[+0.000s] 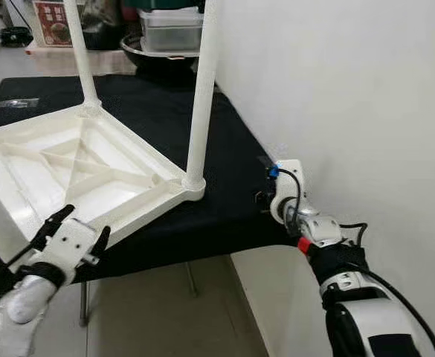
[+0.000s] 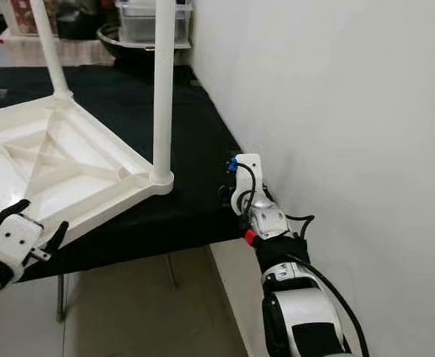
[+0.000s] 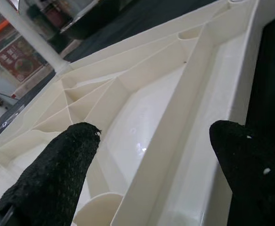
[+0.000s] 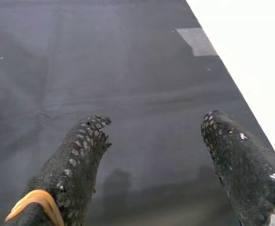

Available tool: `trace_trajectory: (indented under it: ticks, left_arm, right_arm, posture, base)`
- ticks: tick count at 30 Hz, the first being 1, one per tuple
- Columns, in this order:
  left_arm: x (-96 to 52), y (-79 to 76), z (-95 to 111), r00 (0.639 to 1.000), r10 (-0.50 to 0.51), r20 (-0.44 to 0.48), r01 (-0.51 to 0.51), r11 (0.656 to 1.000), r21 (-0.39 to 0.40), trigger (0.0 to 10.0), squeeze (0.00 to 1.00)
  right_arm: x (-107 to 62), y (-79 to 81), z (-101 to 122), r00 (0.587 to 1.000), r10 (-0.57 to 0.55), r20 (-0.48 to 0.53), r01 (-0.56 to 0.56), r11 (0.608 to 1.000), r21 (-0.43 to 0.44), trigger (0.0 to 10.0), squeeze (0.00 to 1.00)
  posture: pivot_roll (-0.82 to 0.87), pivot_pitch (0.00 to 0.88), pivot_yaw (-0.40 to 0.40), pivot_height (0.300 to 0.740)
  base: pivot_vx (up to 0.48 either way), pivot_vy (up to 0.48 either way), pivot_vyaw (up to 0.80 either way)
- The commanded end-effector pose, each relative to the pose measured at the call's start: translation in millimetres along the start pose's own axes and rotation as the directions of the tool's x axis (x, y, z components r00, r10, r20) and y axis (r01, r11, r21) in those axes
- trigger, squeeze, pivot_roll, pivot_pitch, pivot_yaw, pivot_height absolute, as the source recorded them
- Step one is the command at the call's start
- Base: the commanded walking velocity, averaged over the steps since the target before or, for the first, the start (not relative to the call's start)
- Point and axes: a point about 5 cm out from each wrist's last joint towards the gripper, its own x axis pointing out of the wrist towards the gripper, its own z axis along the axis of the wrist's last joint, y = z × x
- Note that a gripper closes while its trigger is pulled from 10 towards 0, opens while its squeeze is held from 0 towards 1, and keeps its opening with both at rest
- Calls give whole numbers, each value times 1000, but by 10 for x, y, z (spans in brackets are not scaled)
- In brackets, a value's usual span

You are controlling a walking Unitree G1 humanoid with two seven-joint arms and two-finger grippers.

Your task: Building children table

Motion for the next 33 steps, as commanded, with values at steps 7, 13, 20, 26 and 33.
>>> trace_trajectory:
  ticks: [7, 13, 20, 26, 33]
  left_arm:
    - [35, 144, -50, 998, -61, -14, 61, 998, 17, 10000, 0]
    - [142, 33, 46, 993, -113, 43, 112, 994, 19, 10000, 0]
    - [379, -416, 450, 982, -124, 141, 139, 984, -107, 10000, 0]
    - [334, -930, 497, 977, -199, 74, 209, 961, -183, 10000, 0]
    - [282, -858, 383, 992, -124, -3, 122, 986, -114, 10000, 0]
  right_arm:
    - [5, 43, 41, 999, 33, 20, -33, 999, 4, 10000, 0]
    - [-16, 111, 42, 992, 113, 61, -114, 993, 21, 10000, 0]
    - [-122, 262, 48, 922, 344, 177, -344, 938, -35, 10000, 0]
    - [-246, 296, 343, 825, 457, 333, -480, 877, -14, 10000, 0]
    - [-367, 343, 498, 718, 555, 420, -599, 800, -32, 10000, 1000]
  posture:
    - [118, 0, -126, 740]
    - [117, 0, -125, 740]
    - [111, 0, -122, 740]
    - [106, 0, -115, 740]
    - [116, 3, -111, 740]
  base:
    - [0, 0, 0]
    - [0, 0, 0]
    - [0, 0, 0]
    - [0, 0, 0]
    - [0, 0, 0]
